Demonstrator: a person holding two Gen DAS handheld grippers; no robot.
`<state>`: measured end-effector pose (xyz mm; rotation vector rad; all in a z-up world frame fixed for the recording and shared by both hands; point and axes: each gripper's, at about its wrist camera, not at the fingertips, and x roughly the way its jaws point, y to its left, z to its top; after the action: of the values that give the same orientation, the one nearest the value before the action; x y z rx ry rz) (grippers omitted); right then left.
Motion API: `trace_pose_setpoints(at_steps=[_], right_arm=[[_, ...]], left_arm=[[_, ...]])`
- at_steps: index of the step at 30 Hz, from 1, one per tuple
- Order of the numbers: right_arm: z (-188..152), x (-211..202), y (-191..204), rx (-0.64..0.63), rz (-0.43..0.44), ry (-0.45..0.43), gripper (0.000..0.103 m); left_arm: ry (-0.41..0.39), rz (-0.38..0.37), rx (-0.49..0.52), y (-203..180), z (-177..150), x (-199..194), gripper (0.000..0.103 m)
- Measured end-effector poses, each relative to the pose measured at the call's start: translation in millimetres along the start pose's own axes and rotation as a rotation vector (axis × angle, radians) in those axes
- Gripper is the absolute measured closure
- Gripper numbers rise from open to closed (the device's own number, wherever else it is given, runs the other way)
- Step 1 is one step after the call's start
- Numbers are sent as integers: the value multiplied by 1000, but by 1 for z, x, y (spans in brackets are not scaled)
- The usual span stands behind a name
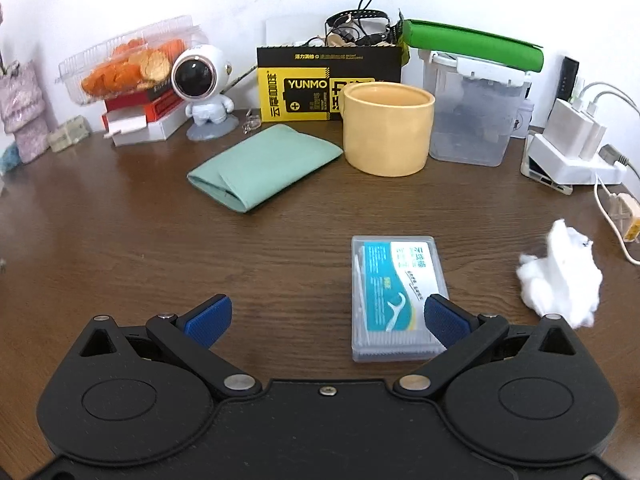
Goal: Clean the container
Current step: 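Move the left gripper to the floss box while the right gripper reaches the white wipe, then grasp the floss box with the left gripper while the right gripper grasps the wipe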
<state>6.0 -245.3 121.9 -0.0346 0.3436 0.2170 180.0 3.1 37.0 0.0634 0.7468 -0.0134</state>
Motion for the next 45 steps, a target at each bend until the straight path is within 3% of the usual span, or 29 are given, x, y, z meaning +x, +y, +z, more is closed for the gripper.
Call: trace_pose_setpoints(at_steps=[5,8,12,17,24,28,33,39,40,43,44,45], right_arm=[[28,15,-11,-68,-27,-54,8],[39,34,-16,-65,-11,-31,8],[49,58,-18,-73,2,-2,8],[53,78,-17,-74,26,15,8],[46,102,-11,-81,52,62,8],[41,125,-9,-63,68,131,8],[30,174,-2,-48,91,283,8],[5,221,4,-42,87,437,14],[1,226,4,-42,80,449,14],[-9,240,4,-40,68,496,25],[-12,245,4,-40,71,518,34],[-16,247,4,-45,74,531,44]], left_arm=[[-33,-1,40,-8,0,1,0],[-38,-12,35,-8,-1,1,0],[-52,-38,50,-10,-3,-1,11],[-37,-87,20,-7,-5,2,9],[-56,-47,28,-13,-11,3,2],[-57,-39,1,-14,-13,5,0],[-57,-49,-24,-16,-14,5,0],[0,-33,7,-27,-22,19,0],[-4,-38,7,-27,-23,18,2],[-16,-76,12,-22,-23,13,33],[-20,-84,23,-20,-23,12,47],[-20,-96,34,-18,-23,11,46]])
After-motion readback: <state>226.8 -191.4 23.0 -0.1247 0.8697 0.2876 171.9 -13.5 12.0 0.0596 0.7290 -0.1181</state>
